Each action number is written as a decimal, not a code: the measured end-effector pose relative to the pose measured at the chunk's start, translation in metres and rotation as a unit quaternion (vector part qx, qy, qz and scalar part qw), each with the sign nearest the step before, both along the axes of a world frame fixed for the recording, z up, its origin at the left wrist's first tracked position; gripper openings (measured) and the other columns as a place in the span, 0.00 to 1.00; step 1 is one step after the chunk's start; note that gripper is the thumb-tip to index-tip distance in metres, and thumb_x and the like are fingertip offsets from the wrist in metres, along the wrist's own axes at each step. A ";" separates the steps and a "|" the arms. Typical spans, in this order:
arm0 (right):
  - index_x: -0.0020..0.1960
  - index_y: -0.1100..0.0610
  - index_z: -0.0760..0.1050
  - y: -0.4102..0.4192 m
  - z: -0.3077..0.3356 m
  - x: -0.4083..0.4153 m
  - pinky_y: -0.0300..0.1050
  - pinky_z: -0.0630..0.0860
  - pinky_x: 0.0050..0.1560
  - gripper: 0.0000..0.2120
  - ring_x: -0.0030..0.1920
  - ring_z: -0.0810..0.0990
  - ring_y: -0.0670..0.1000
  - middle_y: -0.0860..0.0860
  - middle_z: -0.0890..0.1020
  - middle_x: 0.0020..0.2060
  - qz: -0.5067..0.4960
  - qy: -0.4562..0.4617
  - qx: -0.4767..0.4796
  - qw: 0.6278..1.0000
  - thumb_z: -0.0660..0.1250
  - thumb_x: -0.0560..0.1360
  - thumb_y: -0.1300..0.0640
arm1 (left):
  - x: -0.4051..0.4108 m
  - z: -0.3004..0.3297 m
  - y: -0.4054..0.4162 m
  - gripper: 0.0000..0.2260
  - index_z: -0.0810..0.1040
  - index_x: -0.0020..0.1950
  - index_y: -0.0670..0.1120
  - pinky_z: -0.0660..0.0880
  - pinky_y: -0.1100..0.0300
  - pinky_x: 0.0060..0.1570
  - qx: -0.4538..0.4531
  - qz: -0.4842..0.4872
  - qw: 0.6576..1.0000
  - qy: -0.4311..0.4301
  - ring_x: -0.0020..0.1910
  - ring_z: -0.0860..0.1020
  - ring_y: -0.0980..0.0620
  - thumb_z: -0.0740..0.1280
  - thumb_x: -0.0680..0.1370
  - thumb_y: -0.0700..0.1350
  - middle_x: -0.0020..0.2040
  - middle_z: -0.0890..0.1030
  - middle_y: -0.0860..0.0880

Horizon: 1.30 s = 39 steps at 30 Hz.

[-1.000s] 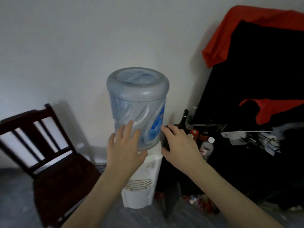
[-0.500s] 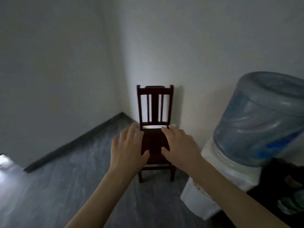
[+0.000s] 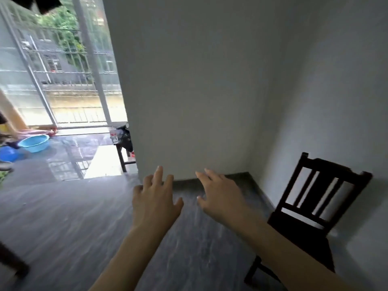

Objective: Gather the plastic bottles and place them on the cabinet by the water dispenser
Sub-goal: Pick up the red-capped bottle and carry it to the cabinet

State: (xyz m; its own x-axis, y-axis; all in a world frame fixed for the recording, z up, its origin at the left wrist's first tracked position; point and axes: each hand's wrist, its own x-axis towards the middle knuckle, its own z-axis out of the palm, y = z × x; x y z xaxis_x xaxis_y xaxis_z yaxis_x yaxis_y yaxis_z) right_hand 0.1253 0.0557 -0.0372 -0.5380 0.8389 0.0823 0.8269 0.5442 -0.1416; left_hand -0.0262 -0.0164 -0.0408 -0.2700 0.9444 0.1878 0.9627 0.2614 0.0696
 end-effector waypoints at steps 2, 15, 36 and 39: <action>0.80 0.49 0.55 0.005 0.003 -0.044 0.51 0.62 0.72 0.34 0.75 0.63 0.55 0.52 0.59 0.79 0.027 -0.004 0.007 1.000 0.63 0.78 0.45 | -0.041 0.002 -0.003 0.30 0.62 0.77 0.54 0.65 0.48 0.71 0.010 0.038 0.999 -0.007 0.78 0.62 0.45 0.61 0.79 0.64 0.82 0.56 0.48; 0.78 0.51 0.58 0.025 -0.016 -0.257 0.55 0.64 0.71 0.31 0.75 0.63 0.57 0.53 0.60 0.78 0.159 -0.049 -0.036 0.985 0.62 0.78 0.46 | -0.235 -0.027 -0.039 0.26 0.66 0.76 0.53 0.66 0.46 0.69 -0.057 0.224 0.973 -0.017 0.76 0.65 0.45 0.61 0.80 0.61 0.79 0.63 0.50; 0.78 0.48 0.56 0.201 -0.028 -0.492 0.56 0.63 0.72 0.33 0.76 0.60 0.55 0.52 0.59 0.78 0.305 0.009 -0.064 0.950 0.64 0.77 0.46 | -0.439 -0.025 0.096 0.26 0.66 0.75 0.53 0.71 0.47 0.63 -0.081 0.353 0.932 -0.028 0.71 0.69 0.45 0.62 0.79 0.61 0.76 0.67 0.49; 0.79 0.48 0.56 0.212 -0.033 -0.524 0.55 0.63 0.71 0.33 0.76 0.61 0.55 0.51 0.58 0.79 0.331 0.003 -0.075 0.941 0.63 0.78 0.45 | -0.463 -0.030 0.107 0.27 0.66 0.75 0.53 0.70 0.46 0.64 -0.081 0.365 0.927 -0.035 0.72 0.68 0.45 0.62 0.79 0.61 0.77 0.66 0.49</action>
State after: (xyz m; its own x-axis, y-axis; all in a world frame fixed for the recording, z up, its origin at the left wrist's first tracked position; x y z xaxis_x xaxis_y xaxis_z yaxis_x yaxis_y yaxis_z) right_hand -0.3982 0.2676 -0.0699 -0.9466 0.3224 -0.0049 0.3124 0.9135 -0.2608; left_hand -0.4890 0.0905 -0.0704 -0.8546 0.5189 0.0183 0.5192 0.8542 0.0276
